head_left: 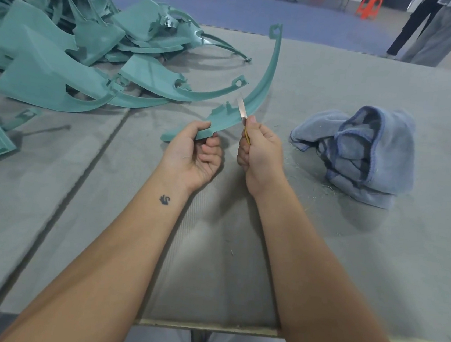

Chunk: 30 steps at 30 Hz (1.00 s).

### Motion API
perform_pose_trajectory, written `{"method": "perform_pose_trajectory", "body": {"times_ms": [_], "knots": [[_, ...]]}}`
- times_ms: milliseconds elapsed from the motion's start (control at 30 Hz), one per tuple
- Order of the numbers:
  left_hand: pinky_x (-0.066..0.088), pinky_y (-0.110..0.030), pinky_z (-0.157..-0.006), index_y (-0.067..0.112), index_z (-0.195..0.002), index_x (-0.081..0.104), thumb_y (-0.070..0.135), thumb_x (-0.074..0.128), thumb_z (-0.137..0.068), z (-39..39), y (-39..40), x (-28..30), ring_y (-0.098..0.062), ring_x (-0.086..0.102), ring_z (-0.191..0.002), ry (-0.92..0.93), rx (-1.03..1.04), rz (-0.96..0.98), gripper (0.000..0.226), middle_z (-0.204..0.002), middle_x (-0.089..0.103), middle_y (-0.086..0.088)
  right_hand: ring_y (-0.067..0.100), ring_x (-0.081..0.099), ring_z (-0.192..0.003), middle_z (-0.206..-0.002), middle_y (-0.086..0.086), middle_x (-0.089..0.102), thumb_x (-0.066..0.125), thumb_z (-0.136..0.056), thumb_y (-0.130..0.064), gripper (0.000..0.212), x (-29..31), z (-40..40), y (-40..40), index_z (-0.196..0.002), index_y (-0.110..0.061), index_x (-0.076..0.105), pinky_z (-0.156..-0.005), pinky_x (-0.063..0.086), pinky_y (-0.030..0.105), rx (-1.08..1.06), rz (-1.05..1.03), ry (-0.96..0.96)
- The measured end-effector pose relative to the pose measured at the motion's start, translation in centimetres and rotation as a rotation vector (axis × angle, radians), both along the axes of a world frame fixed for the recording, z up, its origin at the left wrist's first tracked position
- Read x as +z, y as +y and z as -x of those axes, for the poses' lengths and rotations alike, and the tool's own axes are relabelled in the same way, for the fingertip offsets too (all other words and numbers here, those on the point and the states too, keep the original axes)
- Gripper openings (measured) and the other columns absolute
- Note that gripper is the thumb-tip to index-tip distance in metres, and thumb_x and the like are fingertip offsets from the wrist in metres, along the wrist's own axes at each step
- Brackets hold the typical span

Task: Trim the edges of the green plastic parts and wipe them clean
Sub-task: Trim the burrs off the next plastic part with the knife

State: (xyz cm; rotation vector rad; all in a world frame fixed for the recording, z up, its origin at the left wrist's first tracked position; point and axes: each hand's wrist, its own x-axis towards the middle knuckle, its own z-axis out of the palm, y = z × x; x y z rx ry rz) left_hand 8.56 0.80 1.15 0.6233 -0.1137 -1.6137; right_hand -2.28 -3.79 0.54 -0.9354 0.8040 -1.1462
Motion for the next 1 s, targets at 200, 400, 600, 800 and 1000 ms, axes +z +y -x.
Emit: {"method": "perform_pose_trajectory", "body": {"times_ms": [200, 400, 600, 800, 1000], "knots": [[0.024, -0.01, -0.028, 0.011, -0.054, 0.047, 0.025, 0.041, -0.097, 0.0, 0.2, 0.1, -0.002, 0.033, -0.03, -0.004, -0.017, 0.006, 0.046, -0.043, 0.038, 0.004, 0.004, 0.023, -0.038, -0.046, -0.008, 0.032, 0.049, -0.1, -0.023, 0.032, -0.1, 0.1, -0.2, -0.069, -0.019, 0.055, -0.036, 0.021, 0.017, -0.037, -0.02, -0.024], [0.019, -0.01, -0.027, 0.013, -0.049, 0.044, 0.026, 0.039, -0.096, -0.2, 0.1, 0.1, -0.002, 0.029, -0.027, -0.005, -0.03, -0.004, 0.05, -0.04, 0.033, 0.006, 0.003, 0.024, -0.037, -0.044, -0.01, 0.034, 0.049, -0.1, -0.022, 0.032, -0.3, 0.0, -0.5, -0.069, -0.019, 0.054, -0.035, 0.021, 0.016, -0.061, -0.008, -0.044], [0.016, -0.013, -0.027, 0.015, -0.042, 0.041, 0.022, 0.046, -0.076, -1.5, 0.8, 0.1, -0.003, 0.026, -0.026, -0.02, -0.067, 0.036, 0.035, -0.036, 0.031, 0.007, 0.005, 0.025, -0.043, -0.053, -0.006, 0.033, 0.043, -0.102, -0.021, 0.026, -0.5, 0.5, -1.3, -0.078, -0.016, 0.052, -0.039, 0.021, 0.018, -0.096, -0.04, -0.184], [0.018, -0.012, -0.027, 0.014, -0.044, 0.041, 0.024, 0.038, -0.091, -1.3, 0.4, -0.1, -0.003, 0.028, -0.027, 0.022, -0.04, 0.057, 0.048, -0.038, 0.032, 0.006, 0.007, 0.032, -0.045, -0.055, -0.005, 0.04, 0.048, -0.1, -0.021, 0.026, -0.3, 0.7, -0.6, -0.075, -0.019, 0.055, -0.041, 0.024, 0.018, 0.067, 0.052, -0.088], [0.02, -0.011, -0.027, 0.009, -0.052, 0.047, 0.024, 0.034, -0.098, -0.4, -0.1, 0.2, -0.004, 0.028, -0.026, -0.012, 0.045, 0.078, 0.05, -0.04, 0.034, 0.003, 0.005, 0.035, -0.046, -0.053, -0.007, 0.044, 0.053, -0.092, -0.028, 0.029, -0.2, -0.2, 1.1, -0.065, -0.027, 0.061, -0.042, 0.029, 0.015, 0.34, 0.209, 0.042]]}}
